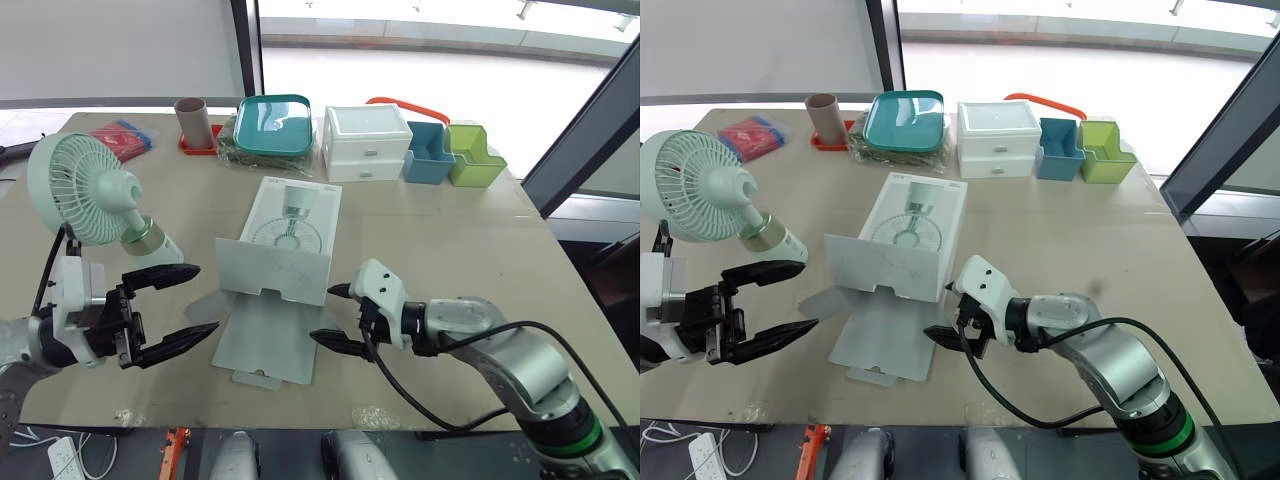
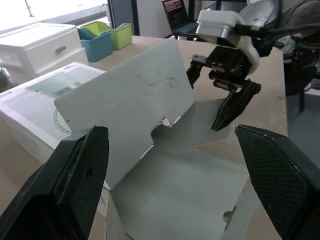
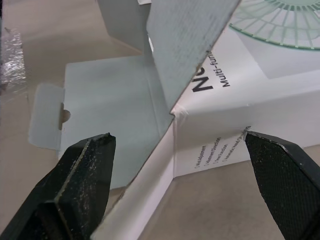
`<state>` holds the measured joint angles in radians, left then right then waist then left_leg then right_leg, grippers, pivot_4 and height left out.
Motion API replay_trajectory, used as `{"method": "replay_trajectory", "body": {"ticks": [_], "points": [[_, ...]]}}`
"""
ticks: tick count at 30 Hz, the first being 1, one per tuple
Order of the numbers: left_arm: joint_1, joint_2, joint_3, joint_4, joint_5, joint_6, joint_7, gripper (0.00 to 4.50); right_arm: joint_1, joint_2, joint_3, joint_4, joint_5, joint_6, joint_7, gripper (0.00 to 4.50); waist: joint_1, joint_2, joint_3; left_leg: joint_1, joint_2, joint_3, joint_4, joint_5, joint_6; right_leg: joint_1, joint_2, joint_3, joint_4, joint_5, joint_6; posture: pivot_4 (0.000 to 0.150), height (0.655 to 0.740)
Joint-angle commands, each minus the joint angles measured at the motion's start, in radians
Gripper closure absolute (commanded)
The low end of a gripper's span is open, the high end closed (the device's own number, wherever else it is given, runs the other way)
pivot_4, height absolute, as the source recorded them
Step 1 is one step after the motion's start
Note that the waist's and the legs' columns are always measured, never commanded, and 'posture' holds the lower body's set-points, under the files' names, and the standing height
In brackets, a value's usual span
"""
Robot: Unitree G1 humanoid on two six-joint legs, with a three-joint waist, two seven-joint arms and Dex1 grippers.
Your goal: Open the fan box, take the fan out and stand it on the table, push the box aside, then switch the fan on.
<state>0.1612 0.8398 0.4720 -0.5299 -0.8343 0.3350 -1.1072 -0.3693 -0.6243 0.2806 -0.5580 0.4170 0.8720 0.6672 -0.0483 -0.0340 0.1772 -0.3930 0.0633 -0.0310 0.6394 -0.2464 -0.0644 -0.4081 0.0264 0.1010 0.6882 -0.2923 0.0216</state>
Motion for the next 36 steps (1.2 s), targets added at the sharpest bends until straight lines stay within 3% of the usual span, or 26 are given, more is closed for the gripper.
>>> {"method": "replay_trajectory", "body": {"ticks": [1,4,5,8,9,15,25,36], "points": [[-0.008,0.011,0.025,-0.033,-0.023,0.007,-0.002,0.00,-0.009,0.001,-0.008,0.018,-0.026,-0.016,-0.010,0.02,0.000,0.000,0.000,0.000,0.000,0.000,0.000,0.000,0.000,0.000,0.000,0.000,0.000,0.000,0.000,0.150,0.7400],[-0.024,0.004,0.007,-0.018,-0.011,0.002,0.002,0.00,-0.003,0.002,-0.021,0.021,-0.026,-0.017,-0.009,0.58,0.000,0.000,0.000,0.000,0.000,0.000,0.000,0.000,0.000,0.000,0.000,0.000,0.000,0.000,0.000,0.150,0.7400],[-0.027,0.002,0.003,-0.016,-0.008,0.002,0.003,0.00,-0.002,0.002,-0.023,0.020,-0.025,-0.016,-0.008,1.11,0.000,0.000,0.000,0.000,0.000,0.000,0.000,0.000,0.000,0.000,0.000,0.000,0.000,0.000,0.000,0.150,0.7400],[-0.046,-0.010,-0.021,-0.008,0.003,-0.002,0.012,0.00,0.004,-0.004,-0.023,0.015,-0.031,-0.023,-0.003,1.99,0.000,0.000,0.000,0.000,0.000,0.000,0.000,0.000,0.000,0.000,0.000,0.000,0.000,0.000,0.000,0.150,0.7400],[-0.054,-0.013,-0.029,-0.005,0.007,-0.002,0.016,0.00,0.006,-0.007,-0.022,0.013,-0.034,-0.027,0.000,2.65,0.000,0.000,0.000,0.000,0.000,0.000,0.000,0.000,0.000,0.000,0.000,0.000,0.000,0.000,0.000,0.150,0.7400],[-0.068,-0.032,-0.057,0.004,0.038,-0.010,0.020,0.00,0.012,-0.018,-0.027,0.011,-0.042,-0.046,0.010,4.33,0.000,0.000,0.000,0.000,0.000,0.000,0.000,0.000,0.000,0.000,0.000,0.000,0.000,0.000,0.000,0.150,0.7400],[-0.088,-0.041,-0.072,0.009,0.051,-0.008,0.024,0.00,0.009,-0.027,-0.063,0.052,-0.059,-0.054,0.003,4.33,0.000,0.000,0.000,0.000,0.000,0.000,0.000,0.000,0.000,0.000,0.000,0.000,0.000,0.000,0.000,0.150,0.7400],[-0.126,-0.043,-0.120,0.048,0.079,-0.018,0.003,0.00,0.080,-0.090,-0.270,0.189,-0.081,-0.086,-0.026,4.33,0.001,0.000,0.000,0.000,0.000,0.000,0.000,0.000,0.000,0.000,0.000,0.000,0.000,0.000,0.000,0.150,0.7400]]}}
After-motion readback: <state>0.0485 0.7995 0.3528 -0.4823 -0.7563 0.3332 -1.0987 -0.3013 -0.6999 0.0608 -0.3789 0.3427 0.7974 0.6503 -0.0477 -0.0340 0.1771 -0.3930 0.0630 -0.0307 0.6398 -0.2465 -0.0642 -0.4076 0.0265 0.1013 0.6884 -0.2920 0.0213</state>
